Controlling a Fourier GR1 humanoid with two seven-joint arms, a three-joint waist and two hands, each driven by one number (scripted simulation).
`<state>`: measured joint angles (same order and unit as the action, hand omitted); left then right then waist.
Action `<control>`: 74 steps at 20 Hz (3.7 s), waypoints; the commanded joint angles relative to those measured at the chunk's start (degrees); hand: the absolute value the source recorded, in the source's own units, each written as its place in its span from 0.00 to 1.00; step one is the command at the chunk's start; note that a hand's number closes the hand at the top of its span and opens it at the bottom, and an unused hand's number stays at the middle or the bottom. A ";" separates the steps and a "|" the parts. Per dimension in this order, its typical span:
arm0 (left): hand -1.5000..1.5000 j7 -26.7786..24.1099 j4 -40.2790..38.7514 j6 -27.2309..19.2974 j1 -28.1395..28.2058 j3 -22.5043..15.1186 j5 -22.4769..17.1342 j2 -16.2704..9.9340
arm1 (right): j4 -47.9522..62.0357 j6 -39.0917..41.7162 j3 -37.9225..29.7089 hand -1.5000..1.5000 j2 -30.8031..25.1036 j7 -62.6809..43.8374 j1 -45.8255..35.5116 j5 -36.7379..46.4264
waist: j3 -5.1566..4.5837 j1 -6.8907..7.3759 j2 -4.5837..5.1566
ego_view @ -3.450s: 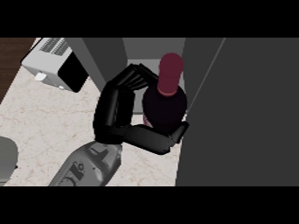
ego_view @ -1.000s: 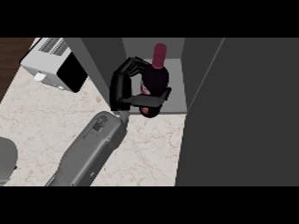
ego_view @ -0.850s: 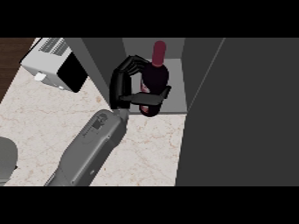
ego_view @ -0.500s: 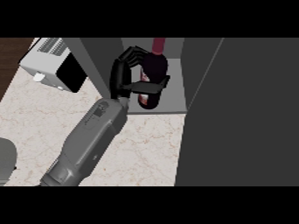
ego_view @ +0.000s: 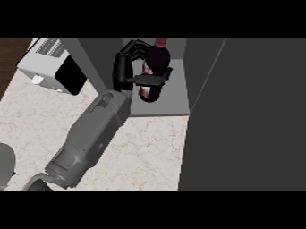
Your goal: Pick up the wine, place it into the cabinet and close the cabinet
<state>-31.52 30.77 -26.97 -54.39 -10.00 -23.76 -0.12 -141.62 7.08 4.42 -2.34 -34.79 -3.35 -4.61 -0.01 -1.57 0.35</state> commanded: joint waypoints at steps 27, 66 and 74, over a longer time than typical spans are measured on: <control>1.00 -10.23 -21.54 4.97 -11.93 13.85 -5.72 -0.30 | -2.60 -0.36 1.52 0.00 1.19 -1.07 -0.72 -2.36 | -0.03 -1.70 0.78; 0.00 -18.99 -25.57 6.41 -5.28 13.09 -0.13 -1.06 | 1.11 -0.64 5.01 0.00 2.31 -0.71 -3.75 -0.17 | -0.13 -2.49 1.48; 0.00 -17.46 -25.77 9.15 -6.83 12.71 0.66 0.12 | 1.72 -1.49 5.29 0.00 2.32 1.12 -2.24 0.07 | -0.07 -1.95 1.12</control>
<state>-49.02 5.74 -19.92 -62.77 2.41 -23.26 0.06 -140.46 6.51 9.78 -0.19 -34.68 -5.38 -4.38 0.02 -4.47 1.43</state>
